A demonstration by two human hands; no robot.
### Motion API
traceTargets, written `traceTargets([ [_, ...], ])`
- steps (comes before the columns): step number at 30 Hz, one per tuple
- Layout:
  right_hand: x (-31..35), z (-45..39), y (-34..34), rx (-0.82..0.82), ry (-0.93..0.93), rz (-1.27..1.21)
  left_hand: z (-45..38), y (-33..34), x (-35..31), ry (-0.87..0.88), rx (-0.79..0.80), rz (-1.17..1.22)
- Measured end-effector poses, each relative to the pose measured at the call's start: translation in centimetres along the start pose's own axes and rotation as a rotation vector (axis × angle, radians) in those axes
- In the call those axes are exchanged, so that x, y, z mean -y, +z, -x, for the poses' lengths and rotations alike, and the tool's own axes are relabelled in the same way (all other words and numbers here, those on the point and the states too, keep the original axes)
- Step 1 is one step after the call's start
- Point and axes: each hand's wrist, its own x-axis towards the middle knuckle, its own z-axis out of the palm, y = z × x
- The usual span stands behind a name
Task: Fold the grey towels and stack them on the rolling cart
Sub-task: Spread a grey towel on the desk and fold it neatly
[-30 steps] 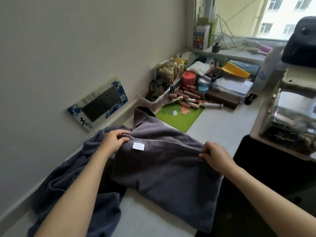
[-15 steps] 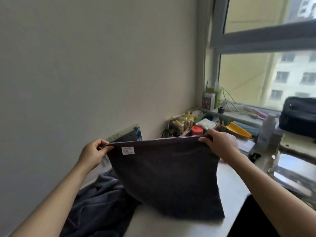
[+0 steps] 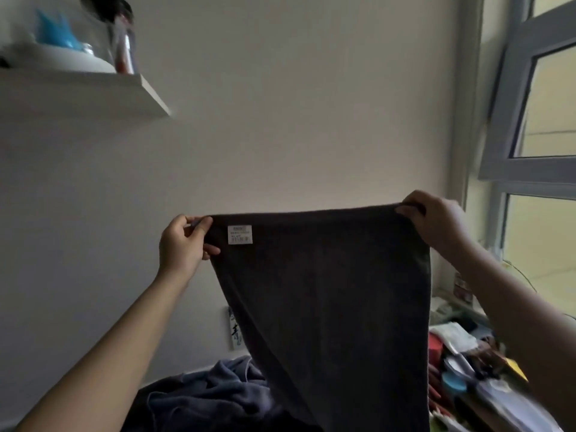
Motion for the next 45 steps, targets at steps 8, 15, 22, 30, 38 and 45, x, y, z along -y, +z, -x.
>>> traceTargets([
  [8,2.3,-3.6,-2.4,-0.029,0.086,-0.33,-1.0,-1.8,-4.5,0.089,-0.236,-0.001],
  [15,3.3,-4.7,-0.1,-0.067,0.127,-0.492,-2.5,-3.1,-4.1,0.1,-0.318,0.069],
  [22,3.8,-6.4,9.7,0.205,0.251,-0.394,-7.2,-1.5,3.8,-0.28,-0.132,-0.006],
  [30,7.9,-8.6,12.4,0.053,0.317,-0.529,-11.1,-3.5,3.8,-0.159,-0.206,0.126],
  [38,9.0,-3.3,7.5,0.027,0.234,-0.561,-5.3,-8.2,0.5,-0.059,-0.256,0.053],
  [45,5.6,8.1,3.3,0.238,0.227,-0.601,9.0,-11.0,1.8,-0.128,-0.269,-0.129],
])
